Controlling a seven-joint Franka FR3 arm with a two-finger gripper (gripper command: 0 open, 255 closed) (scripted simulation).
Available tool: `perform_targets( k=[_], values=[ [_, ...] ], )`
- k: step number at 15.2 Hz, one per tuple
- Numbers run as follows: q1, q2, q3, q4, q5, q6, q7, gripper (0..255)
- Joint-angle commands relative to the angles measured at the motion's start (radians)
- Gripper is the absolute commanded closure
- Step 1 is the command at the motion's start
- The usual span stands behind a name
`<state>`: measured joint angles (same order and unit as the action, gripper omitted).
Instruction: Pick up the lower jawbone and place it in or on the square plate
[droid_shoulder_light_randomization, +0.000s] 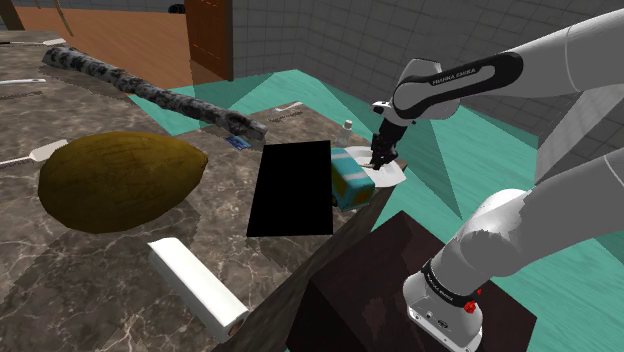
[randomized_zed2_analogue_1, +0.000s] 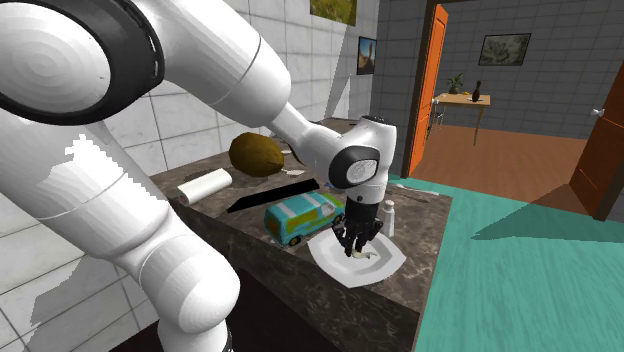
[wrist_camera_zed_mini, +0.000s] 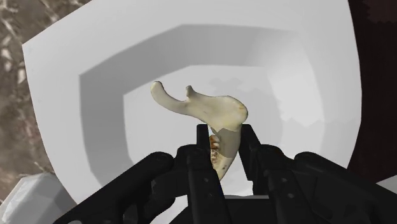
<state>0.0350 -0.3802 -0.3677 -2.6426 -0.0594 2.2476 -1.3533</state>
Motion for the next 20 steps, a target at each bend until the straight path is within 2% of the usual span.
perform_targets(
  k=[1,2,3,8,12,20],
  values=[
    [0.0,0.0,0.0,0.0,0.0,0.001,0.0,255],
    [0.0,0.0,0.0,0.0,0.0,0.001,0.0,255],
    [0.0,0.0,0.0,0.0,0.0,0.001,0.0,0],
    [0.0,0.0,0.0,0.0,0.0,0.001,0.0,0],
    [-0.011,-0.072,0.016,0.079,-0.013,-0.149,0.014,0],
    [-0.011,-0.072,0.017,0.079,-0.013,-0.149,0.014,0]
  ],
)
